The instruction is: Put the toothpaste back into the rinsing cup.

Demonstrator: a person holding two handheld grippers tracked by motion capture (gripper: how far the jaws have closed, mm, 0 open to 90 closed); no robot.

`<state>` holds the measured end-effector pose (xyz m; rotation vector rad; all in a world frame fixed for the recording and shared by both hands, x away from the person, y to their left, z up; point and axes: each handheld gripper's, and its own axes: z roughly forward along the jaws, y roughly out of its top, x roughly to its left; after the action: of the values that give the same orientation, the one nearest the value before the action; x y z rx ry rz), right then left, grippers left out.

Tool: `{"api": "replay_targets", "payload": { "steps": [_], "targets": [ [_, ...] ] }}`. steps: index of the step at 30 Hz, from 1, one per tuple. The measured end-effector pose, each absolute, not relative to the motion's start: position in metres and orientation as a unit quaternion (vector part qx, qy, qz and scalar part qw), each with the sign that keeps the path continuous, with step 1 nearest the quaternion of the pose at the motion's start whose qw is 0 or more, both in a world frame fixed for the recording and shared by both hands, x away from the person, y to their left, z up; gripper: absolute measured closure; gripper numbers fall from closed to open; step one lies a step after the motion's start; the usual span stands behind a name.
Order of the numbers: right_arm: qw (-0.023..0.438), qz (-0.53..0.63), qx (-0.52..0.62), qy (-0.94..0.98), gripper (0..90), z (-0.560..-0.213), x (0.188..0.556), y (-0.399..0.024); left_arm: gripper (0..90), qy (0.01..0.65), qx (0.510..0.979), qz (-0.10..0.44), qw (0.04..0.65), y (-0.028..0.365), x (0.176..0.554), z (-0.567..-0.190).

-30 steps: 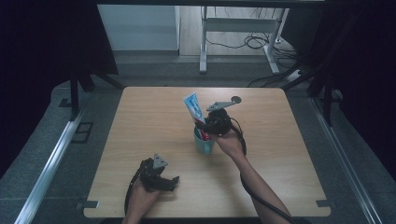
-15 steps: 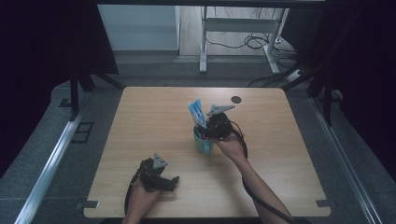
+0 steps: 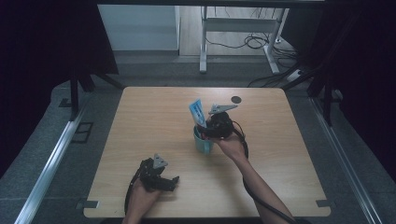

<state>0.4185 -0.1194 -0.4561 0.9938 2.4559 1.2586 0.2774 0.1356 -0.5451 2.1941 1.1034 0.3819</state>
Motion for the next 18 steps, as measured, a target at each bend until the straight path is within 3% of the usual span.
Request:
{"api": "replay_targets", "payload": {
  "steps": [18],
  "targets": [
    [0.102,0.419,0.320,0.844,37.7,-0.445,0.412,-0.121,0.0,0.420,0.836,0.145,0.322,0.136,0.277,-0.545]
  ]
}}
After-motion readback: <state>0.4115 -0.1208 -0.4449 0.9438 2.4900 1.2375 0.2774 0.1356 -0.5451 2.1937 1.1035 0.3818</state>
